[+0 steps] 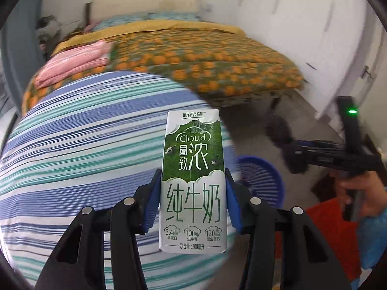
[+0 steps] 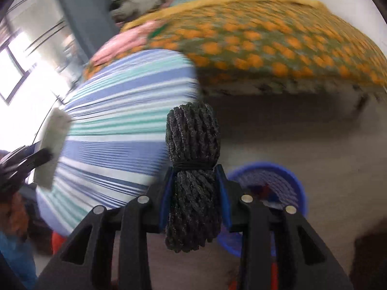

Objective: Collect trash

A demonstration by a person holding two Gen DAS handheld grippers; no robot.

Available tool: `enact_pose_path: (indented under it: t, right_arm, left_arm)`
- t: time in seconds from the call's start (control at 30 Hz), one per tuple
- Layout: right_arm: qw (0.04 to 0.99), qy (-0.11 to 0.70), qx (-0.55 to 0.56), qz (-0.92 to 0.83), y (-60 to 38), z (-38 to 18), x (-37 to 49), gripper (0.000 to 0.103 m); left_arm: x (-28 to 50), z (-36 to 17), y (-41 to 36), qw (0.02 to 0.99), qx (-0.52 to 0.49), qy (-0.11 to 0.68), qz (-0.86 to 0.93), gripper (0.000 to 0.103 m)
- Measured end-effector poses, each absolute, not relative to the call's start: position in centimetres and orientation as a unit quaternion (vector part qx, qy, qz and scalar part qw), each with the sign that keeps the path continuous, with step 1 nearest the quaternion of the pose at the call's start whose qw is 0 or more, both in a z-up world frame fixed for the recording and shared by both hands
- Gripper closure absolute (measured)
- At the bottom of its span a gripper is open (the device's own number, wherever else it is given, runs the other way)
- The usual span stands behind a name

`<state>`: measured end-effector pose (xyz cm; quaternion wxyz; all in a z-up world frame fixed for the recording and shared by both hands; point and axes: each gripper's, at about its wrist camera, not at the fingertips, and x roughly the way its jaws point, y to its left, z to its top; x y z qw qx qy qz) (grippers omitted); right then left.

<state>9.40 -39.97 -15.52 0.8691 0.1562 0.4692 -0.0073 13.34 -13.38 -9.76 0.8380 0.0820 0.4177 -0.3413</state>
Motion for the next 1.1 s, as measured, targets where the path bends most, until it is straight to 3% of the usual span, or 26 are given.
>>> enact_pose_path:
  t: [0.23, 0.6, 0.67, 0.73, 0.8, 0.87, 0.97, 1.1]
  right_arm:
    - [0.844, 0.491, 0.203, -0.08, -47.6, -21.6, 6.1, 0.07]
    - [0.811, 0.5, 0.29, -0.09, -54.2, -29.8, 5.2, 0.066]
    - [0.802, 0.506, 0.304, -0.089, -54.7, -30.8, 5.3, 0.048]
    - [0.797, 0.505, 0.315, -0.1, -55.4, -31.4, 5.2, 0.038]
    - [0.796, 0.499, 0.325, -0.111, -56.0, -31.3, 4.8, 0.037]
    - [0.796, 0.492, 0.328, -0.128, -56.5, -30.7, 4.2, 0.024]
    - [0.807, 0.47, 0.322, -0.159, -57.0, -28.8, 2.8, 0.018]
    - [0.823, 0.432, 0.324, -0.179, -56.8, -25.5, 0.5, 0.012]
  left_arm:
    - [8.8, -13.4, -25.5, 0.783, 0.09, 0.447, -0.424, 0.055]
    - [9.8, -26.0, -36.0, 0.754, 0.123, 0.504, -0.403, 0.053]
    - [10.1, -27.5, -37.0, 0.753, 0.128, 0.506, -0.401, 0.049]
    - [10.3, -28.6, -37.8, 0.751, 0.134, 0.506, -0.401, 0.032]
    - [10.3, -29.1, -38.0, 0.755, 0.146, 0.5, -0.399, 0.026]
    - [10.1, -28.9, -37.9, 0.755, 0.15, 0.496, -0.403, 0.02]
    - [8.9, -27.1, -37.0, 0.773, 0.138, 0.469, -0.405, 0.009]
    - [6.5, -22.8, -35.2, 0.8, 0.115, 0.425, -0.408, 0.005]
